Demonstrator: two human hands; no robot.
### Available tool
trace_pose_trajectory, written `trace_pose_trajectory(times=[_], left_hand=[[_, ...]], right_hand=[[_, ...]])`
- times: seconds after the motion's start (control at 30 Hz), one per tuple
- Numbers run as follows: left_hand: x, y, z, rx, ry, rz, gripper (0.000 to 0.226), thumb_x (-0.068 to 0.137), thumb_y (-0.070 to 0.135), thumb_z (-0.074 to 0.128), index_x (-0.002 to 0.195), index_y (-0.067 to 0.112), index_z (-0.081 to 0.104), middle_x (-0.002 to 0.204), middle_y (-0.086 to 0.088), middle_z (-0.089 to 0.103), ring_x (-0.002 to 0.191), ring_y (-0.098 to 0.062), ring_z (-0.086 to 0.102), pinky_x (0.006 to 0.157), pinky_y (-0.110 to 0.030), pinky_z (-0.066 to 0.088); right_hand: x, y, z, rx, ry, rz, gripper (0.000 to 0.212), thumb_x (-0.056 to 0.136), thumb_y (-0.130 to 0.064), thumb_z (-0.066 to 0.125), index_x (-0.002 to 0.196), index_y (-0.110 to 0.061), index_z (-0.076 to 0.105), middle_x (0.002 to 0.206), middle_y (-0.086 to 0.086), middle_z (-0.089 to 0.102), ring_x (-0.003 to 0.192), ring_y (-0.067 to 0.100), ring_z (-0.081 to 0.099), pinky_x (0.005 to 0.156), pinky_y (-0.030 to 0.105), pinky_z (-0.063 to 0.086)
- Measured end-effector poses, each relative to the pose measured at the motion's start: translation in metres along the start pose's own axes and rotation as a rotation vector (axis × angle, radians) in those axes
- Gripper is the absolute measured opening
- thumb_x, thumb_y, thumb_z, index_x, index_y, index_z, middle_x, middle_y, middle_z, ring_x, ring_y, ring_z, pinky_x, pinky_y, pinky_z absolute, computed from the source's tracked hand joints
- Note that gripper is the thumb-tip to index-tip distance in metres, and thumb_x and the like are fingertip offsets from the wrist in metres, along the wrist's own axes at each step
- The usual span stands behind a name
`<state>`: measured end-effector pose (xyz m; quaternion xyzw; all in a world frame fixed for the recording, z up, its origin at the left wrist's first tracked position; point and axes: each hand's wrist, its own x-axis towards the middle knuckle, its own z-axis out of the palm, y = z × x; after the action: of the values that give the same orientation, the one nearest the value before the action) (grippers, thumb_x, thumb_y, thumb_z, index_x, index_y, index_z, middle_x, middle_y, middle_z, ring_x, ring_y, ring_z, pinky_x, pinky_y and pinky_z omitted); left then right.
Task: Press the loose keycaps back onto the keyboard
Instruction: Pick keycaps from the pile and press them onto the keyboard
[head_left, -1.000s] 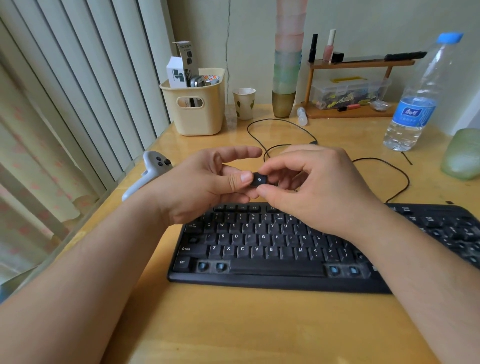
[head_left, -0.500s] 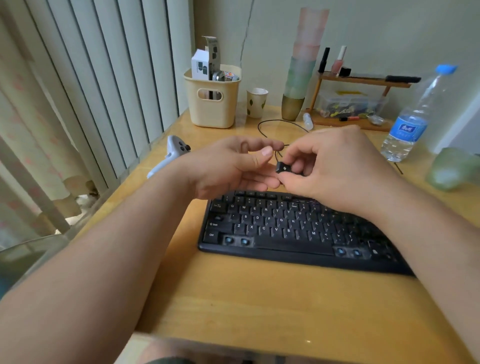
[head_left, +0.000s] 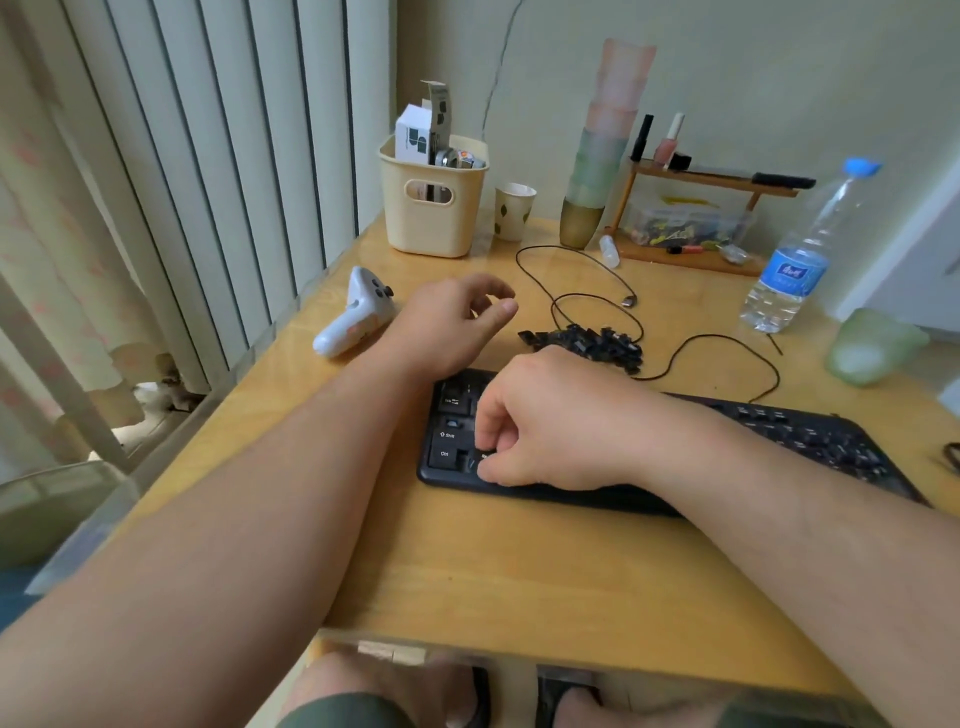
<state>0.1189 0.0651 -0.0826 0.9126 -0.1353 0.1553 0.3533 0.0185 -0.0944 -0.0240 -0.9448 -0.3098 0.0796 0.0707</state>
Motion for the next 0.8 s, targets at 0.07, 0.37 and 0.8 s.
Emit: trace_pose_trajectory(times=[0.07, 0.37, 0.8], left_hand=[[0.001, -0.003, -0.001, -0.001, 0.004, -0.005, 0.032, 0.103, 0.048, 0.055, 0.127, 0.031, 0.068, 0.104, 0.005, 0.067, 0.101, -0.017, 0.062, 0.089, -0.031, 0.049], [0.002, -0.008, 0.001, -0.037, 0.009, -0.012, 0.031, 0.103, 0.047, 0.057, 0.126, 0.03, 0.068, 0.1, 0.006, 0.065, 0.098, -0.016, 0.061, 0.088, -0.031, 0.048], [0.009, -0.016, 0.005, -0.057, -0.03, -0.02, 0.03, 0.1, 0.052, 0.059, 0.124, 0.036, 0.067, 0.097, 0.012, 0.066, 0.097, -0.014, 0.061, 0.084, -0.031, 0.046]], right_hand=[[0.001, -0.001, 0.001, 0.017, 0.012, 0.01, 0.017, 0.084, -0.042, 0.081, 0.094, -0.03, 0.077, 0.077, -0.02, 0.066, 0.079, -0.002, 0.063, 0.077, 0.034, 0.06], [0.013, -0.011, -0.003, -0.027, -0.07, 0.085, 0.011, 0.084, -0.034, 0.084, 0.083, -0.026, 0.075, 0.085, -0.009, 0.071, 0.082, 0.009, 0.065, 0.072, 0.03, 0.058], [0.02, -0.028, -0.012, -0.157, -0.187, 0.089, 0.024, 0.096, -0.041, 0.07, 0.102, -0.017, 0.074, 0.092, 0.001, 0.072, 0.092, 0.021, 0.068, 0.079, 0.033, 0.055]])
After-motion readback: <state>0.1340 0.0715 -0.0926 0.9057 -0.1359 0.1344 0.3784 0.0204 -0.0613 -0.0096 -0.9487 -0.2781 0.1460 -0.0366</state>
